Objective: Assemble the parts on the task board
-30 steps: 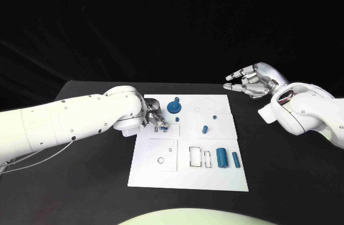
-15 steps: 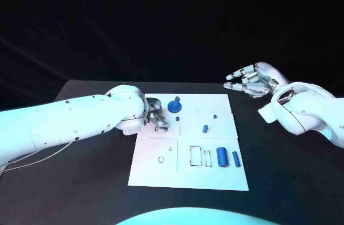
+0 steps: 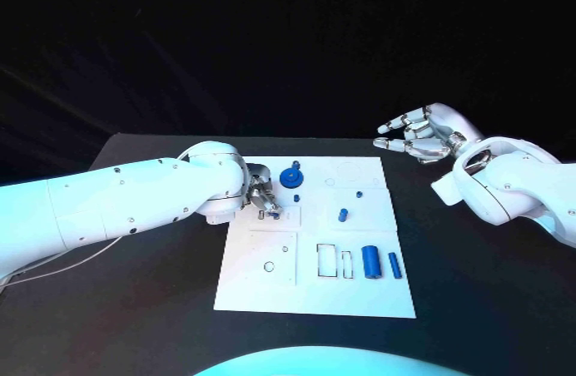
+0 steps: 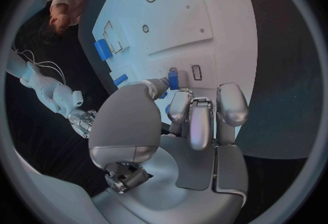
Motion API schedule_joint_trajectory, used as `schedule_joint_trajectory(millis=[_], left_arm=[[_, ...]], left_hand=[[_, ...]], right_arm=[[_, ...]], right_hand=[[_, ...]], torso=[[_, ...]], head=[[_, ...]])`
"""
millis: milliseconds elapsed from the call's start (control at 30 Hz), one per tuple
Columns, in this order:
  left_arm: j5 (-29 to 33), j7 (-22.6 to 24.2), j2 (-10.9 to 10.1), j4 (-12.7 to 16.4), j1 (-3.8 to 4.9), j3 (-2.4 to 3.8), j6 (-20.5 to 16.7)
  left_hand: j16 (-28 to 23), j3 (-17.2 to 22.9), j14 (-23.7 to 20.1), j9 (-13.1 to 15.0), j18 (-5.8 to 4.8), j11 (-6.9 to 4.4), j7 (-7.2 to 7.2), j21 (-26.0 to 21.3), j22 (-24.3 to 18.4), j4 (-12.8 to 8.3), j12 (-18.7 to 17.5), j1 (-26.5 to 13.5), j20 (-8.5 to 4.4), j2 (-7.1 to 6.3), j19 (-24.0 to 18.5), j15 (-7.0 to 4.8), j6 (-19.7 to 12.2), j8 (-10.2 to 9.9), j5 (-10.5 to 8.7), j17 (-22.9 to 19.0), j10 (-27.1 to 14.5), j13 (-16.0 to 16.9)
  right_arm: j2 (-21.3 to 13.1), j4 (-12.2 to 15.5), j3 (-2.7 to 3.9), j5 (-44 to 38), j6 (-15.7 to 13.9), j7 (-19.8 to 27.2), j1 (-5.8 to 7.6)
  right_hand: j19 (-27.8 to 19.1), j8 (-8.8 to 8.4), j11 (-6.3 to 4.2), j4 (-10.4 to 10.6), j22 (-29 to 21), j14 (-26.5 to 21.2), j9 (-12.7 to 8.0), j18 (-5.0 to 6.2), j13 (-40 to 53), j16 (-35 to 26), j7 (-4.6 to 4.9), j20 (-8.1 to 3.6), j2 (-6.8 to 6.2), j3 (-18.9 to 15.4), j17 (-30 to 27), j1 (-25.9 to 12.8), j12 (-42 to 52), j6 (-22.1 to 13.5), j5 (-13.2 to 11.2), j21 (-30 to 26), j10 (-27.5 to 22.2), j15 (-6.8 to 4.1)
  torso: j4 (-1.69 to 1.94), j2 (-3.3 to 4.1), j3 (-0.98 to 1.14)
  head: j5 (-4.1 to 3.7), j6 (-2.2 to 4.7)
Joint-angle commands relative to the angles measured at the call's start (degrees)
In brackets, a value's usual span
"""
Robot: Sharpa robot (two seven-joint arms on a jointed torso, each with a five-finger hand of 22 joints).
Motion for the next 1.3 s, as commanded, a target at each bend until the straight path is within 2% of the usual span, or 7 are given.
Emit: schedule_joint_trajectory(millis=[33, 367, 467, 567, 700, 1300], left_arm=[[-0.6, -0.1, 0.4, -0.2, -0.04, -0.02, 1.5], [-1.3, -0.2, 0.9, -0.6, -0.13, -0.03, 2.2], [-1.4, -0.2, 0.9, -0.6, -0.14, -0.03, 2.4], [-1.5, -0.3, 0.9, -0.5, -0.14, -0.04, 2.7], [-1.7, -0.3, 0.9, -0.5, -0.15, -0.04, 3.0], [-2.4, -0.4, 0.9, -0.6, -0.15, -0.04, 4.3]], left_hand=[[0.1, 10.0, 3.5, 0.2, -1.19, -0.13, -0.73, 0.3, 0.2, -9.7, 0.3, -0.7, -0.09, -0.03, 0.5, -0.42, 0.2, 0.4, 0.12, 6.0, 0.4, 0.1], [0.1, 10.0, 3.5, 0.4, -1.28, -0.30, -0.95, 0.6, 0.6, -10.0, 0.5, -1.4, -0.17, -0.35, 0.8, -0.55, 0.5, 0.8, 0.11, 6.0, 0.7, 0.3], [0.1, 9.9, 3.5, 0.5, -1.31, -0.35, -1.01, 0.6, 0.8, -10.1, 0.6, -1.5, -0.19, -0.43, 0.9, -0.58, 0.6, 0.9, 0.11, 6.0, 0.7, 0.4], [0.1, 9.9, 3.6, 0.7, -1.34, -0.46, -1.15, 0.7, 1.0, -10.2, 0.6, -1.8, -0.24, -0.49, 1.0, -0.67, 0.8, 1.2, 0.12, 6.1, 0.9, 0.5], [0.1, 9.9, 3.6, 0.7, -1.34, -0.46, -1.15, 0.7, 1.0, -10.2, 0.6, -1.8, -0.24, -0.49, 1.0, -0.67, 0.8, 1.2, 0.12, 6.1, 0.9, 0.5], [0.1, 10.0, 3.6, 1.0, -1.41, -0.66, -1.38, 0.9, 1.3, -10.4, 1.1, -2.3, -0.34, -0.48, 1.2, -0.83, 1.1, 1.7, 0.12, 6.1, 1.2, 1.0]], right_arm=[[-0.1, 0.1, 0.01, -0.6, 0.3, 0.0, -0.03], [-0.1, 0.2, 0.01, -0.7, 0.2, 0.0, -0.03], [-0.2, 0.3, 0.01, -0.7, 0.2, -0.1, -0.03], [-0.2, 0.3, 0.01, -0.7, 0.2, -0.1, -0.03], [-0.2, 0.3, 0.01, -0.7, 0.3, -0.1, -0.03], [-0.4, 0.4, 0.01, -0.7, 0.3, -0.1, -0.03]], right_hand=[[-0.4, 0.40, -0.02, 0.0, 5.3, 3.7, 0.1, 0.67, 0.0, -0.3, -0.15, -0.03, 0.40, -0.4, 6.7, 0.0, 0.0, -0.2, 0.3, -0.4, 0.1, -0.46], [-0.4, 0.44, -0.03, 0.1, 5.3, 3.7, 0.1, 0.66, 0.0, -0.3, -0.16, -0.03, 0.42, -0.5, 6.7, -0.1, 0.0, -0.1, 0.4, -0.4, 0.1, -0.47], [-0.4, 0.44, -0.03, 0.1, 5.3, 3.7, 0.1, 0.66, 0.0, -0.3, -0.16, -0.03, 0.42, -0.5, 6.7, -0.1, 0.0, -0.1, 0.4, -0.4, 0.1, -0.47], [-0.4, 0.44, -0.03, 0.1, 5.3, 3.7, 0.1, 0.66, 0.0, -0.3, -0.16, -0.03, 0.42, -0.5, 6.7, -0.1, 0.0, -0.1, 0.4, -0.4, 0.1, -0.47], [-0.4, 0.47, -0.03, 0.1, 5.3, 3.7, 0.1, 0.66, 0.0, -0.3, -0.17, -0.04, 0.45, -0.5, 6.7, -0.1, 0.0, -0.1, 0.5, -0.4, 0.1, -0.47], [-0.4, 0.49, -0.03, 0.2, 5.3, 3.7, 0.1, 0.66, 0.0, -0.3, -0.18, -0.04, 0.47, -0.5, 6.7, -0.1, 0.0, -0.1, 0.6, -0.4, 0.1, -0.48]], torso=[[-0.05, 0.02, 0.00], [0.10, -0.01, 0.00], [0.04, 0.03, -0.02], [-0.03, 0.00, -0.01], [0.08, 0.00, -0.03], [0.09, 0.03, -0.07]], head=[[0.01, 0.07], [-0.30, -0.16], [-0.38, -0.18], [-0.33, -0.29], [-0.33, -0.33], [-0.32, -0.53]])
